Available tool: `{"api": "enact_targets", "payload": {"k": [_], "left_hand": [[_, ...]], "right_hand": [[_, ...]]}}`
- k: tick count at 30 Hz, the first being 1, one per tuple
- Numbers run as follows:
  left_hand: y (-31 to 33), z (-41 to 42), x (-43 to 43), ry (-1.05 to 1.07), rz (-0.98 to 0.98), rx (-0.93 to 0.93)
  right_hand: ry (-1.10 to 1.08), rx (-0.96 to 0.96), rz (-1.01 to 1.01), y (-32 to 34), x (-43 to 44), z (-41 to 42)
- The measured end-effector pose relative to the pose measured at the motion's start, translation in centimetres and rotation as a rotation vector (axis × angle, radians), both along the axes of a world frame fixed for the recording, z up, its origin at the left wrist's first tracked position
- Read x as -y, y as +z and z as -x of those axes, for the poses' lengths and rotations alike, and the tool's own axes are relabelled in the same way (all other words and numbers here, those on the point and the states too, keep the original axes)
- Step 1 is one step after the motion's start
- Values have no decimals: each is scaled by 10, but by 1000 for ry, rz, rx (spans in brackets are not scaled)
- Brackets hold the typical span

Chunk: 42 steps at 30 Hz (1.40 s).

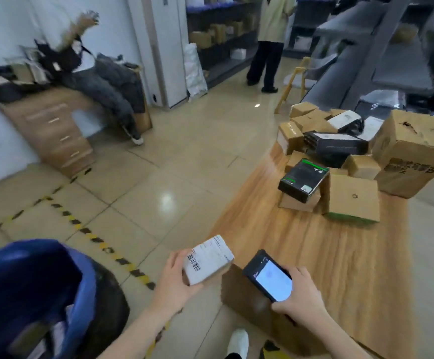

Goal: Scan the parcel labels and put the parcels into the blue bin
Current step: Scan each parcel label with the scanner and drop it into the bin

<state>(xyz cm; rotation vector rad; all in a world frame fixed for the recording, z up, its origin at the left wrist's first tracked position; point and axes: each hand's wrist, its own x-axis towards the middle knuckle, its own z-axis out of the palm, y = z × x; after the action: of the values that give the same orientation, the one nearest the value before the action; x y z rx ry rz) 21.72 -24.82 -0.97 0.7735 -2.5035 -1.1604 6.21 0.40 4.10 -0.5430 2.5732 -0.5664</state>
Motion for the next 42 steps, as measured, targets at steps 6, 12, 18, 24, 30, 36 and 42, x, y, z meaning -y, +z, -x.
{"api": "enact_targets", "payload": {"k": [6, 12, 18, 24, 30, 36, 42], "left_hand": [[2, -154, 54, 362, -18, 37], [-27, -268, 113, 700, -82, 167], [-71, -349, 213, 979, -203, 241], [-133, -405, 318, 1156, -314, 416], [-233, -414, 398, 1215, -363, 568], [-362, -413, 458, 1285, -425, 585], [-482, -422, 495, 1280, -470, 549]], "right_hand": [[321, 81, 34, -19, 115, -76], [559, 130, 21, -21, 235, -139], [648, 227, 27, -42, 378, -208], [659, 388, -53, -101, 529, -289], [614, 454, -202, -214, 633, -349], [586, 535, -357, -357, 693, -379], [639, 513, -443, -485, 726, -391]]}}
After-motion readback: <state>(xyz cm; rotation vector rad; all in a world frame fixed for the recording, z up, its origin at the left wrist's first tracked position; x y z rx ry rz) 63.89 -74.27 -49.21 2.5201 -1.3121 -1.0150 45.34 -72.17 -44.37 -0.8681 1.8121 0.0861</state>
